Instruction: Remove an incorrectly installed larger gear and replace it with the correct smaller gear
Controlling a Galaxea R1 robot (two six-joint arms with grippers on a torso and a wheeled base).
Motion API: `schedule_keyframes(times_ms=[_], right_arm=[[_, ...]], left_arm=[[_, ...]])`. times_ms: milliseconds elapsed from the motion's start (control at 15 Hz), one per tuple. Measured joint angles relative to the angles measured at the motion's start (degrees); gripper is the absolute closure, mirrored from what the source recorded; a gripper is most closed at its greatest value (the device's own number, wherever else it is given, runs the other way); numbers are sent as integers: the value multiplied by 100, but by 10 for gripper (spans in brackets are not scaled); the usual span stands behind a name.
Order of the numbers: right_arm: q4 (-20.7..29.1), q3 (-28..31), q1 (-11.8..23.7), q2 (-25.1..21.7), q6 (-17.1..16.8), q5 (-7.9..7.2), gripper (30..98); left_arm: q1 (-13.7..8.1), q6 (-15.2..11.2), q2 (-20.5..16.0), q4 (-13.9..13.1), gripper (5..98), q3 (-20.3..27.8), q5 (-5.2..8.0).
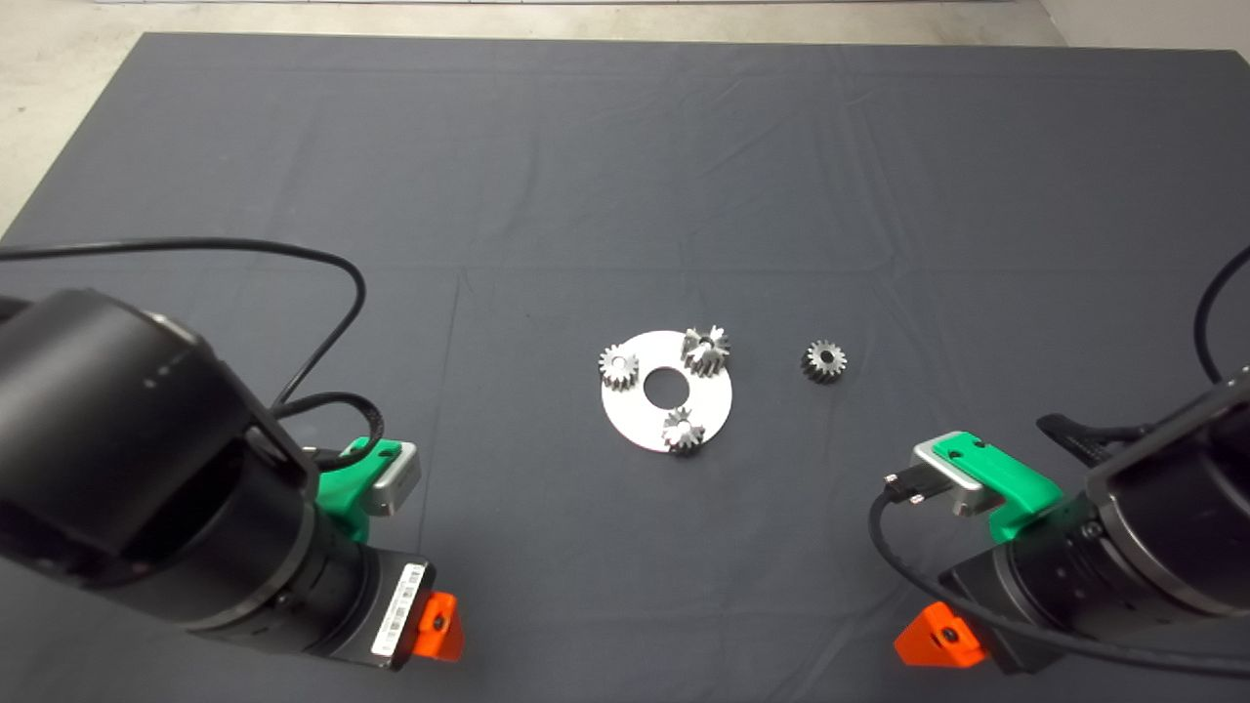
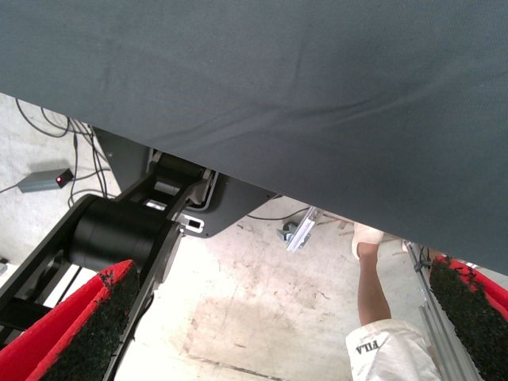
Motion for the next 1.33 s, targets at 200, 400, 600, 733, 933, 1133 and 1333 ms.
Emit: schedule_keyframes(times_ms=[200, 400, 600, 733, 933, 1133, 1333], right_arm=[[0, 0, 2, -1, -21, 0, 314], [15, -160, 35, -1, -491, 2, 314], [15, -839, 35, 2, -1674, 5, 314], [0, -1571, 35, 13, -2445, 11, 314], [-24, -2828, 33, 262, -3495, -2, 314], [-40, -3807, 32, 691, -4216, 13, 314], [-47, -4148, 29, 1019, -4481, 11, 314]], left_arm=[[0, 0, -1, -2, 60, 0, 0], [0, 0, 0, -2, 60, 0, 0], [0, 0, 0, -2, 60, 0, 0], [0, 0, 0, -1, 60, 0, 0], [0, 0, 2, -2, 60, 0, 0], [0, 0, 0, -2, 60, 0, 0], [0, 0, -11, -7, 60, 0, 0]])
